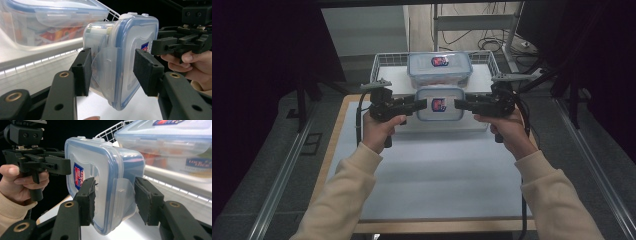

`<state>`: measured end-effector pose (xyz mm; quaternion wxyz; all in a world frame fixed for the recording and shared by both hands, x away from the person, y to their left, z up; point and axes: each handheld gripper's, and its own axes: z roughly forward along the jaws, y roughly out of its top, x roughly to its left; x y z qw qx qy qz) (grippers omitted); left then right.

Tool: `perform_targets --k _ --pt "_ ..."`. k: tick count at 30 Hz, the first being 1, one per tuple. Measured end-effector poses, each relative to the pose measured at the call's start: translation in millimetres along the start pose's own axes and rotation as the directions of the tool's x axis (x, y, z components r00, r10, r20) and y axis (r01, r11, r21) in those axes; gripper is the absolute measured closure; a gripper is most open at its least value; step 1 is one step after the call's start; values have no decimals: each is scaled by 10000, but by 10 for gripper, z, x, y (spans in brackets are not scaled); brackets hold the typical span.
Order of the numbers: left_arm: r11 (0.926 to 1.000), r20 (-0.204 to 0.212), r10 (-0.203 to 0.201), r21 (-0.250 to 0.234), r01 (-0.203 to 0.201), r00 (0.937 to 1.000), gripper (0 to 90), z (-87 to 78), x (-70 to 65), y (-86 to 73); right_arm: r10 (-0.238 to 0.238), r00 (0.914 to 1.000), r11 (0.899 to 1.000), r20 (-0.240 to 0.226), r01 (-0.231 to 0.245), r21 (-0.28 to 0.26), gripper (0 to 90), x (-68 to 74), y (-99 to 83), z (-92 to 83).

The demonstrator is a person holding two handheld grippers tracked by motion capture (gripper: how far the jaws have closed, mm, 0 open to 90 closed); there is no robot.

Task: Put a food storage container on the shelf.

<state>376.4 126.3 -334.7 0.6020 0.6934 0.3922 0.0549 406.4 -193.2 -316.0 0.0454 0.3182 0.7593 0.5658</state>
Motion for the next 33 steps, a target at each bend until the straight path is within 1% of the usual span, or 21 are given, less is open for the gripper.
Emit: perform_targets --k 8,13,17,18,24,26,28,31,33 --pt "9998 -6 213 -59 -213 9998 504 17 8 179 -121 9999 9999 54 122 -61 523 -26 161 -11" --pt "9994 52 305 -156 -304 9995 504 33 31 332 -242 9996 9997 131 243 -75 524 -43 317 -22" --pt "9984 70 513 -241 -511 9987 504 57 58 471 -401 9990 9991 213 403 -99 523 -70 459 -25" --pt "9985 68 486 -254 -484 9988 504 68 66 507 -429 9988 9990 228 431 -98 523 -80 497 -26" --pt "9990 46 409 -181 -409 9992 504 166 149 717 -342 9992 9994 220 344 -99 523 -221 691 3" --pt "9986 35 489 -208 -488 9988 504 187 172 779 -288 9994 9995 198 290 -138 523 -269 752 18" --pt "9979 60 606 -233 -604 9981 504 206 199 836 -366 9991 9992 203 369 -174 524 -294 798 25" --pt "9980 67 602 -180 -600 9982 504 242 256 908 -380 9991 9990 187 384 -238 524 -350 859 54" --pt "9978 63 646 -181 -645 9979 504 265 292 955 -290 9994 9993 191 294 -223 524 -390 897 77"
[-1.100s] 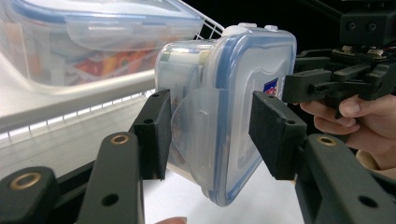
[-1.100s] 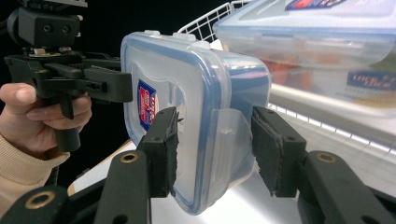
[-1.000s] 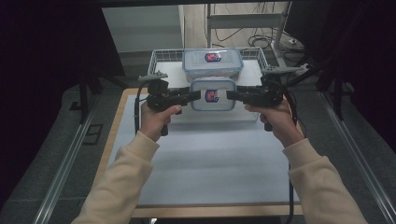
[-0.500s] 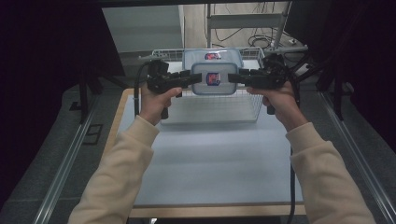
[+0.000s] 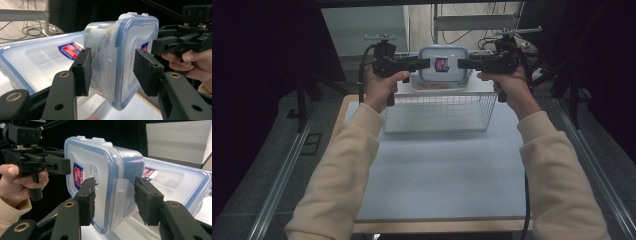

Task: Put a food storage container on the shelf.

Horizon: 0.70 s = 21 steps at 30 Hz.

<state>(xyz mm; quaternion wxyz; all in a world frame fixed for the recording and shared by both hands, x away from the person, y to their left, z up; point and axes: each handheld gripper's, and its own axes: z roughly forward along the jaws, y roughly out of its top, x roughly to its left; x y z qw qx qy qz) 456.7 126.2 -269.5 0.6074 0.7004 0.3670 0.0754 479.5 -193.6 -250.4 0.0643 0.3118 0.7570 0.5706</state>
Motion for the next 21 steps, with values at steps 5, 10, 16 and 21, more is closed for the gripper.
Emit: perform_targets --k 5,10,16,21 --pt "10000 22 -77 -43 78 10000 504 47 89 107 20 10000 10000 26 -20 8 524 -82 109 52" --pt "9995 -80 -309 -44 309 9995 504 105 194 189 259 9996 9996 -59 -259 94 524 -196 217 135" --pt "9962 -92 -858 130 859 9963 503 198 380 204 504 9987 9979 -34 -502 397 522 -342 282 282" --pt "9927 -121 -1197 148 1199 9927 501 278 476 178 953 9954 9934 32 -953 635 515 -464 275 382"
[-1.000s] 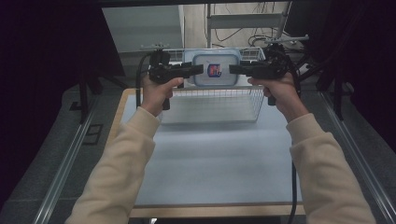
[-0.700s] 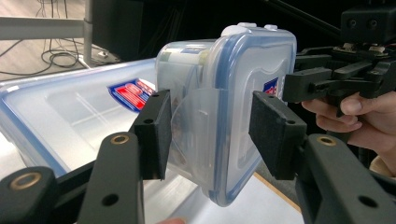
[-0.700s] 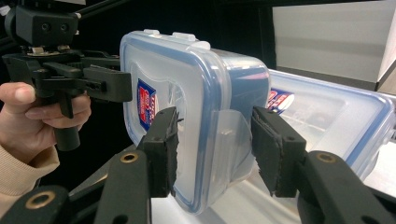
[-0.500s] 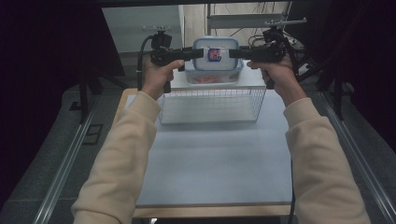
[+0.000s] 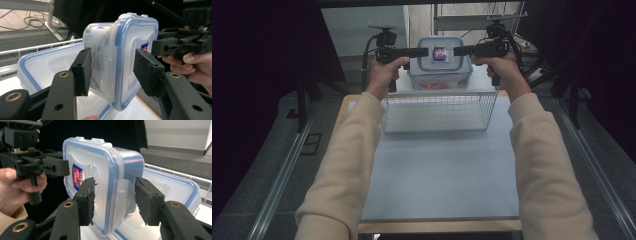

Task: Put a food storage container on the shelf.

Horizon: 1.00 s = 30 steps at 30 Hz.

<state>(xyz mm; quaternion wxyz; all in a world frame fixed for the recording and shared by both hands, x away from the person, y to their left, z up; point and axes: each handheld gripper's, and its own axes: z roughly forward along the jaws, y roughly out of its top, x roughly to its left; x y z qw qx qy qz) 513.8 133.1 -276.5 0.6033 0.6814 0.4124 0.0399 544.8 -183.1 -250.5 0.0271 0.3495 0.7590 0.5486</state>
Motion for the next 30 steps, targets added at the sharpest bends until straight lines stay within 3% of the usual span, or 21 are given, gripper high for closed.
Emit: perform_targets --k 4,7,9,13,17,19,25,30 --pt "9991 -63 -424 -59 423 9991 499 37 25 26 596 9981 9979 -179 -600 -231 505 -90 11 30" --pt "9952 -88 -982 25 983 9951 488 61 57 40 745 9972 9969 0 -745 -233 480 -95 23 68" --pt "9943 -125 -1063 83 1064 9943 476 80 77 37 922 9957 9957 86 -921 -126 455 -92 28 97" --pt "9862 -3 -1656 -29 1656 9862 441 126 143 19 1428 9897 9895 83 -1426 -225 427 -125 10 146" --pt "9822 267 -1868 238 1862 9820 394 174 195 3 1777 9840 9833 152 -1769 -421 394 -170 -11 168" --pt "9799 338 -1994 136 1990 9793 372 181 214 -15 1821 9828 9827 302 -1809 -392 394 -190 -15 165" --pt "9803 57 -1967 -143 1968 9804 331 135 210 -10 1911 9810 9798 331 -1886 -662 366 -181 -35 136" --pt "9905 -269 -1325 -395 1314 9908 349 -31 113 -31 1646 9858 9818 319 -1606 -1015 373 -118 -41 -4"
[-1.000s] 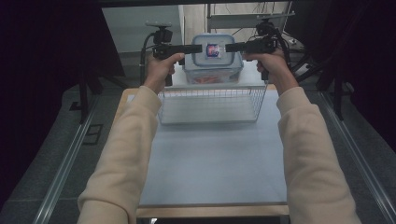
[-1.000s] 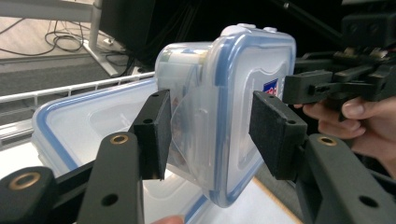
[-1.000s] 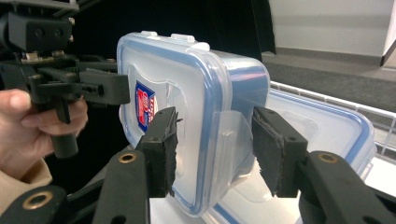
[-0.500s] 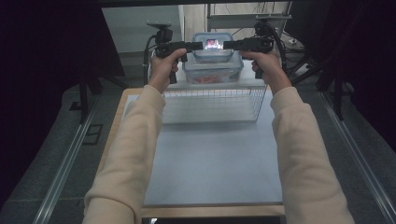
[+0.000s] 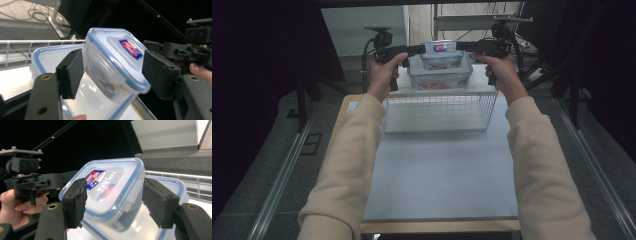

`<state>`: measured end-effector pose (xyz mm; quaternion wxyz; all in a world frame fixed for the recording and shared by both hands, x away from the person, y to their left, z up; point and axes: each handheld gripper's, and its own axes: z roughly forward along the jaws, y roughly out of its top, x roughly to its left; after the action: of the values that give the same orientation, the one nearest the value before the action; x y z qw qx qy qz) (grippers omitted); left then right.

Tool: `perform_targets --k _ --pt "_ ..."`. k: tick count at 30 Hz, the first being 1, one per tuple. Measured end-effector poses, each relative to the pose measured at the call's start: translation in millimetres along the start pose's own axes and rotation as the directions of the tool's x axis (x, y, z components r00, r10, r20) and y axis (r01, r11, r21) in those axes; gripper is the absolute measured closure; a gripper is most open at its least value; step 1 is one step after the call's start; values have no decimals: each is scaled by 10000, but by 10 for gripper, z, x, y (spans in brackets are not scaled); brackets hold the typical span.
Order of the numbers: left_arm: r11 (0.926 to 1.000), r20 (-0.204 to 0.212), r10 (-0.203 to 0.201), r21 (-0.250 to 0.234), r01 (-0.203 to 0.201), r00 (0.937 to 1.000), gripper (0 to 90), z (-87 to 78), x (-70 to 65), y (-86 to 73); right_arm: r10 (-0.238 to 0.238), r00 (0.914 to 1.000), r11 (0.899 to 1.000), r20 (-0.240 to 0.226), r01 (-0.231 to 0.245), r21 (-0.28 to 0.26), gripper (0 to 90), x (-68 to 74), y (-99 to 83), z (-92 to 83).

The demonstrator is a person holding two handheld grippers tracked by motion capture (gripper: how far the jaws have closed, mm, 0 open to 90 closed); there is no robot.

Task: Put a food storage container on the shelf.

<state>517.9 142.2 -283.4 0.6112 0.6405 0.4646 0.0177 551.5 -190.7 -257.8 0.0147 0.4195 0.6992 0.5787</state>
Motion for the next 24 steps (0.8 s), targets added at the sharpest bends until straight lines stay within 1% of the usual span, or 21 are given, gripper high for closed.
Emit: perform_targets --k 2,4,6,7,8,9,10,11,12,13,15,17,19,22,24 --pt "9998 -217 154 -144 -157 9996 429 -76 -36 -46 -91 9999 9999 77 92 -58 403 10 -25 -66" --pt "9992 -269 297 -254 -304 9992 499 -151 -64 -103 -206 9997 9996 137 208 -172 438 14 -65 -132" --pt "9983 -430 499 -277 -511 9978 580 -215 -102 -173 -217 9997 9996 149 220 -200 442 16 -115 -189" --pt "9980 -401 608 -165 -615 9973 641 -239 -116 -210 -217 9996 9996 171 219 -169 442 17 -144 -211" --pt "9976 -279 684 -40 -685 9973 717 -250 -130 -247 -225 9995 9996 217 228 -137 442 19 -176 -230" --pt "9964 -135 833 136 -831 9964 777 -252 -149 -294 -235 9994 9996 250 238 -135 442 21 -207 -246" --pt "9949 -84 972 273 -969 9952 838 -242 -169 -330 -253 9993 9996 267 256 -87 440 20 -241 -266" --pt "9934 -36 1072 421 -1069 9942 864 -225 -182 -354 -301 9991 9995 314 304 -115 439 20 -264 -279" --pt "9903 -5 1262 593 -1260 9920 880 -193 -195 -383 -277 9991 9996 331 279 -64 439 24 -279 -293" --pt "9878 9 1365 754 -1362 9906 891 -157 -213 -408 -286 9990 9995 352 290 -93 438 25 -295 -303" --pt "9853 2 1464 885 -1458 9892 896 -80 -243 -437 -294 9990 9995 350 297 -78 438 33 -319 -325" --pt "9853 -26 1428 946 -1419 9897 897 1 -259 -446 -306 9989 9995 349 306 20 437 40 -333 -338" --pt "9864 -74 1344 964 -1331 9909 898 53 -254 -443 -419 9985 9991 360 418 37 436 42 -343 -345" --pt "9880 32 1238 928 -1236 9923 898 85 -231 -439 -491 9984 9988 269 489 82 436 33 -352 -359" --pt "9891 -11 1155 916 -1149 9933 897 92 -213 -436 -542 9982 9985 268 541 34 435 24 -359 -362"
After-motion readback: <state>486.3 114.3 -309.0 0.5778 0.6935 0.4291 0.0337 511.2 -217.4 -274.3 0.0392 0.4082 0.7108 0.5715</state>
